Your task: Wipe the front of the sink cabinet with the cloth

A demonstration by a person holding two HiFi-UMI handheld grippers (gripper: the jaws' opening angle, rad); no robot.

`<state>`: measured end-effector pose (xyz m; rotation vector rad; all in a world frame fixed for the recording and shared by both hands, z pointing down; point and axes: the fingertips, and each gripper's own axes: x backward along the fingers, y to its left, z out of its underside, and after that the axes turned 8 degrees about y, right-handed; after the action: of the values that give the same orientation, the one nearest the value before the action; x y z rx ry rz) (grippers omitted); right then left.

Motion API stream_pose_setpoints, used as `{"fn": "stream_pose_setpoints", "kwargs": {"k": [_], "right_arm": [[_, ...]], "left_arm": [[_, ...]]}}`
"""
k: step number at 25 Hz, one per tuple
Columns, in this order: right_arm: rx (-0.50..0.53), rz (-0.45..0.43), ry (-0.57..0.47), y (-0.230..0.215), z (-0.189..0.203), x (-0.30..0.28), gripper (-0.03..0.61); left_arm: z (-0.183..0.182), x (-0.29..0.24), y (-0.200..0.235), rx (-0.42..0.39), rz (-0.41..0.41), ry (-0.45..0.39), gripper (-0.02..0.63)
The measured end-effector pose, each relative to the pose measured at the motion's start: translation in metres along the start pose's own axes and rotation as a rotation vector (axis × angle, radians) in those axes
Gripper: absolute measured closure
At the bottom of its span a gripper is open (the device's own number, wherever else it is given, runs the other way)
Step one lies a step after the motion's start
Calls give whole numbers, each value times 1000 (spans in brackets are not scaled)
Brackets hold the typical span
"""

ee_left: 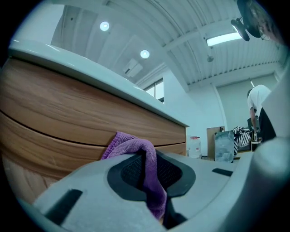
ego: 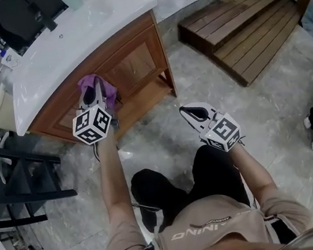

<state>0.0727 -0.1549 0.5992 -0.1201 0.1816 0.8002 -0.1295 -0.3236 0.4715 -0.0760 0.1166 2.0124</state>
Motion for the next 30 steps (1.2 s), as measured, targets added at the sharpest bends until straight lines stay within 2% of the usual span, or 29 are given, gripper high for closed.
{"fn": "stream_pose_setpoints", "kwargs": {"k": [13, 19, 30], "right_arm": [[-23, 94, 24, -25, 15, 28, 568], [-33, 139, 53, -35, 28, 38, 568], [-8, 219, 54, -50, 20, 65, 568]], "left_arm": [[0, -63, -71, -55, 147, 25, 577], [4, -94, -103, -109, 204, 41, 577], [11, -152, -166, -125, 324, 73, 577]]}}
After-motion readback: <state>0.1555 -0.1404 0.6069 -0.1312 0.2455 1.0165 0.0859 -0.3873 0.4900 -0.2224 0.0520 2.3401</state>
